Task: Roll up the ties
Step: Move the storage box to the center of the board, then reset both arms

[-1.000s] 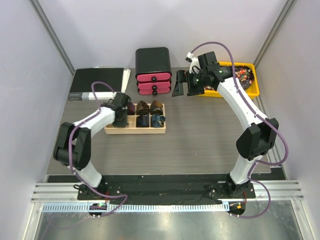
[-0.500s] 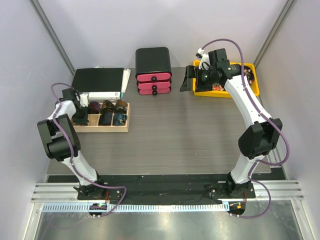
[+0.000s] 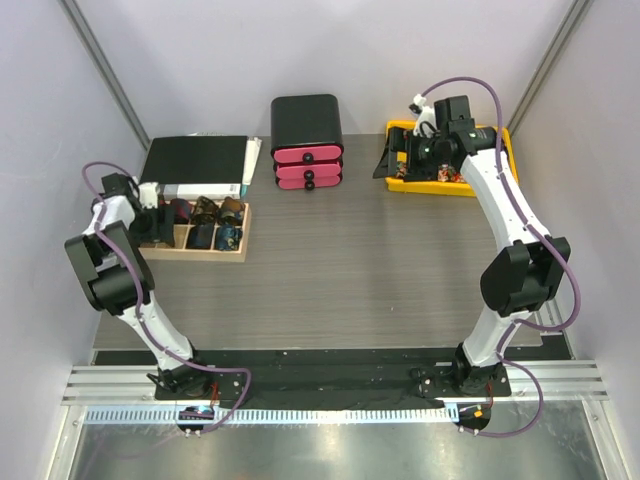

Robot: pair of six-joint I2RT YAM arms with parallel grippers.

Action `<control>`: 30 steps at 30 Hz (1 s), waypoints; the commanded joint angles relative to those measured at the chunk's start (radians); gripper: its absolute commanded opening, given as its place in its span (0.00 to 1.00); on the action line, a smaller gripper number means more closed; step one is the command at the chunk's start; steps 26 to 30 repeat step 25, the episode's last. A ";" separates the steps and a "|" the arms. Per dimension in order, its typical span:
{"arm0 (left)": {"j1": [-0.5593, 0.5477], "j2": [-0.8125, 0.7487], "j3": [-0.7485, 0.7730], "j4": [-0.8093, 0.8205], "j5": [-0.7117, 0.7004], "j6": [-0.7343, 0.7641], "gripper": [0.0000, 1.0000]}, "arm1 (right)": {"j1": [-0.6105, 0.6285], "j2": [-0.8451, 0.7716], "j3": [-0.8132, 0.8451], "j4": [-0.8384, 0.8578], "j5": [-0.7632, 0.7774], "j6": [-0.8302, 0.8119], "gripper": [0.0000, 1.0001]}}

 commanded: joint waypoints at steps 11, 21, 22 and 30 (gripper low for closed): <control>-0.255 -0.397 0.172 -0.156 0.000 -0.307 1.00 | -0.165 -0.173 -0.177 0.051 0.031 -0.109 1.00; -0.611 -0.549 -0.061 -0.030 -0.106 -0.404 1.00 | -0.164 -0.325 -0.594 0.176 0.029 -0.175 1.00; -0.617 -0.552 -0.069 -0.036 -0.106 -0.405 1.00 | -0.164 -0.346 -0.615 0.186 0.017 -0.181 1.00; -0.619 -0.563 -0.084 -0.046 -0.108 -0.408 1.00 | -0.159 -0.375 -0.648 0.193 0.009 -0.180 1.00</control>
